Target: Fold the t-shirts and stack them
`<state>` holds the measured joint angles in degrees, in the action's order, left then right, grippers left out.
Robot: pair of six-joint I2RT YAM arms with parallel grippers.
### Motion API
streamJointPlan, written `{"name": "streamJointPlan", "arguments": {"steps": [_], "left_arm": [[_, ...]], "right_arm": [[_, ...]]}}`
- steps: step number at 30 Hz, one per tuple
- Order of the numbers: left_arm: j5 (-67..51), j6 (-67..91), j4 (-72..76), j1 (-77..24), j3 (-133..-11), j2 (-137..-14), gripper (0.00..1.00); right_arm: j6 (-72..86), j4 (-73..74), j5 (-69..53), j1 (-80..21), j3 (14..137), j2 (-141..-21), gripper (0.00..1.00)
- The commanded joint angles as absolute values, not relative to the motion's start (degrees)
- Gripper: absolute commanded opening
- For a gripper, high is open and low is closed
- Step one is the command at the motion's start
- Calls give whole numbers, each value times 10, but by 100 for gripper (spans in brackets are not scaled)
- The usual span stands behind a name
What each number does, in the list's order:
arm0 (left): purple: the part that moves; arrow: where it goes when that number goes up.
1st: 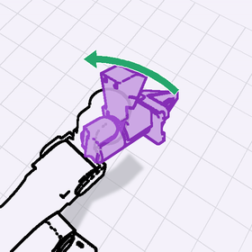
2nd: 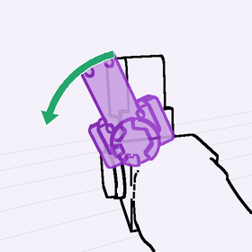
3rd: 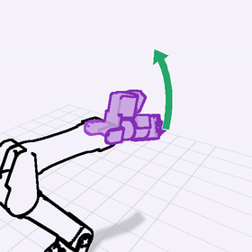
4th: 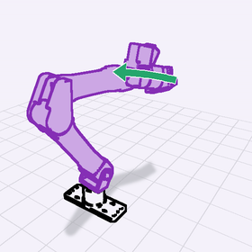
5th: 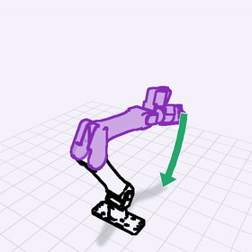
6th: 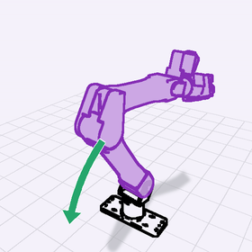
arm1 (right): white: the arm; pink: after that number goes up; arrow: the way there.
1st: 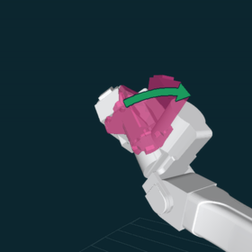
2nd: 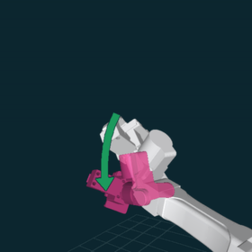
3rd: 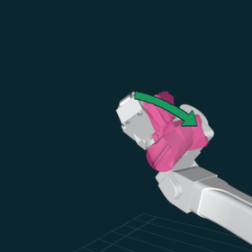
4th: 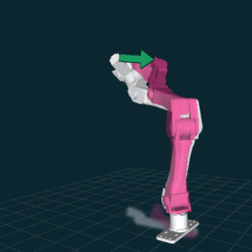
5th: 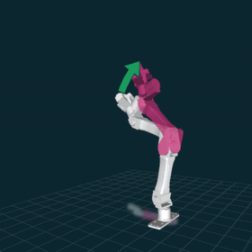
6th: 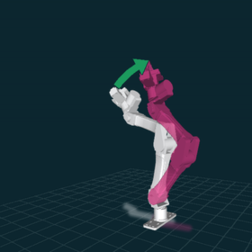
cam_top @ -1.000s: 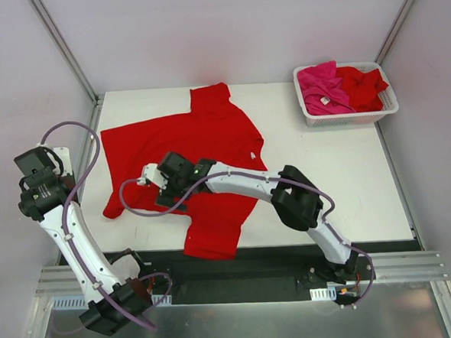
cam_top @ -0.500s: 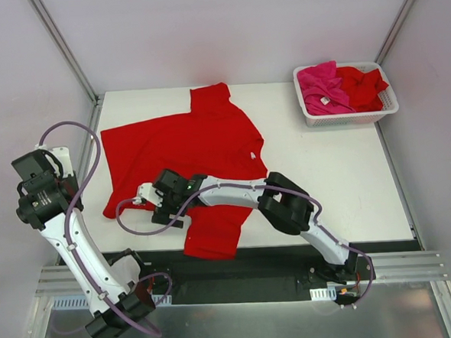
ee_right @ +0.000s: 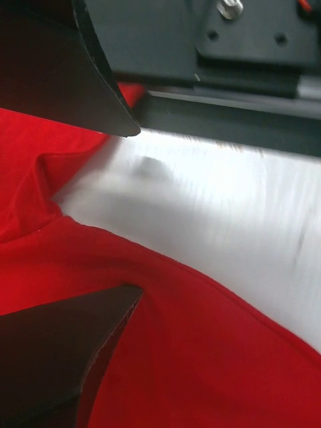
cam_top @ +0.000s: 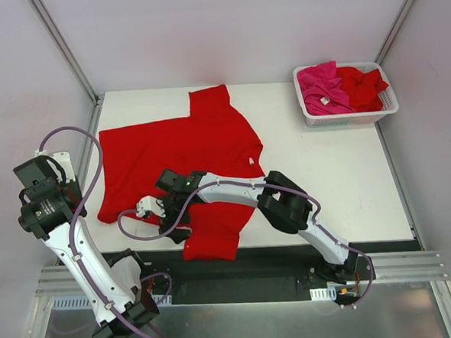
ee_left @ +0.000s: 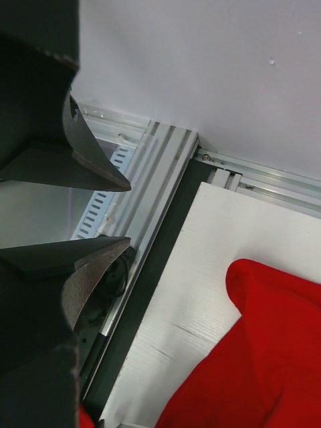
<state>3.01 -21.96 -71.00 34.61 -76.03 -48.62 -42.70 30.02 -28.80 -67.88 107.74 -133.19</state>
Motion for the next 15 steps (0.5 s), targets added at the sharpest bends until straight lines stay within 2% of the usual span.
{"name": "streamJointPlan", "arguments": {"steps": [1,7,9,15], "left_arm": [[22,-207,-722,349,-780,-483,33],[21,-207,-723,350,-786,-486,34],[22,-206,-723,350,-784,-484,34],[18,-206,-724,350,-778,-477,34]], "right_arm": [[-499,480,-399,-688,1083,-1357,96],[-605,616,-374,-680,1107,-1345,96],[-602,616,-379,-663,1107,-1322,96],[-648,731,-367,-644,1231,-1324,96]]}}
